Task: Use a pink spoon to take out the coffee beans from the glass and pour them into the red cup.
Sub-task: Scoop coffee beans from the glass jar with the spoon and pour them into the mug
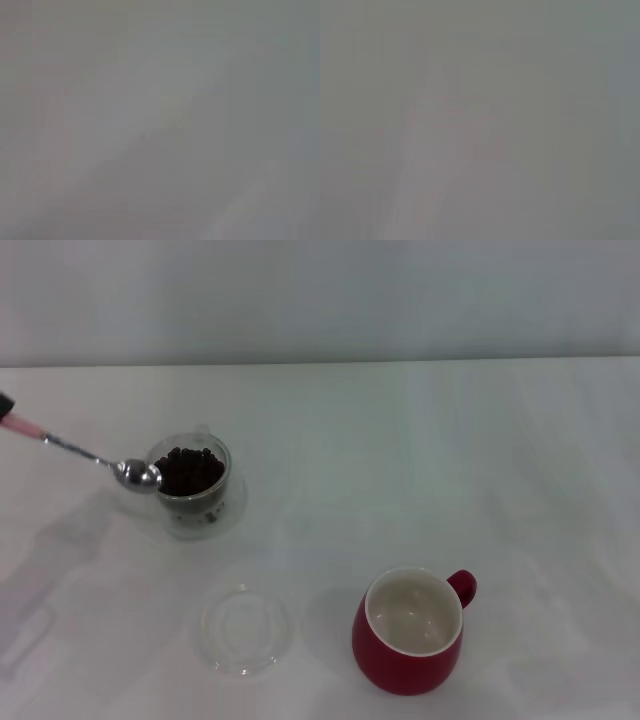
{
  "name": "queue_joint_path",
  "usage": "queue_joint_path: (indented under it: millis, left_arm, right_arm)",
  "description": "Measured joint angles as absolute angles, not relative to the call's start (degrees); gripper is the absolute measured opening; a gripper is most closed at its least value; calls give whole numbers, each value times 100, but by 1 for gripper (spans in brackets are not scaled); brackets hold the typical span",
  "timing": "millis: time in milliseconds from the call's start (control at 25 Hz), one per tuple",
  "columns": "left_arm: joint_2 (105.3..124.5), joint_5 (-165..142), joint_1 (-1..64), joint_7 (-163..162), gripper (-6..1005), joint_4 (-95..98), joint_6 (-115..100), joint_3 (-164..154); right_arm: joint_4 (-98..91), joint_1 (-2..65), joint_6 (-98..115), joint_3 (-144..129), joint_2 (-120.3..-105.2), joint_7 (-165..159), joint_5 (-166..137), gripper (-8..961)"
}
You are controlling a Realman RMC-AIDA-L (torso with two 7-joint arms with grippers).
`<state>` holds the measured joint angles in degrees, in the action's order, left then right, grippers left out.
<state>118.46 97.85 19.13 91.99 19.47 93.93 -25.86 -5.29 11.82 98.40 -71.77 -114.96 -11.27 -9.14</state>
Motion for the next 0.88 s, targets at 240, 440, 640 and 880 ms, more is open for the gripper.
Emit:
queue_joint_path:
  millis: [240,440,640,880]
  left_arm:
    - [11672,9141,2301,8679,135,2698,8967,-2584]
    - [11414,8693,2601,8564,136,2859,8557,-2584]
    - [11204,8522,2828,8431,136,2965,8212,-2584]
    - [11092,8278,3118,8071,136,3156,7807,-2590]
  right_arm:
    - [-533,1200,10039,-7916,-11513,-1138,-914,675]
    - [-536,1210,10167,-8498,-11524,-1140,-914,675]
    - [-537,1212,10197,-8700,-11540,-1142,-914,675]
    - [-530,1218,10183,-8706,-11536,-1121,-901,675]
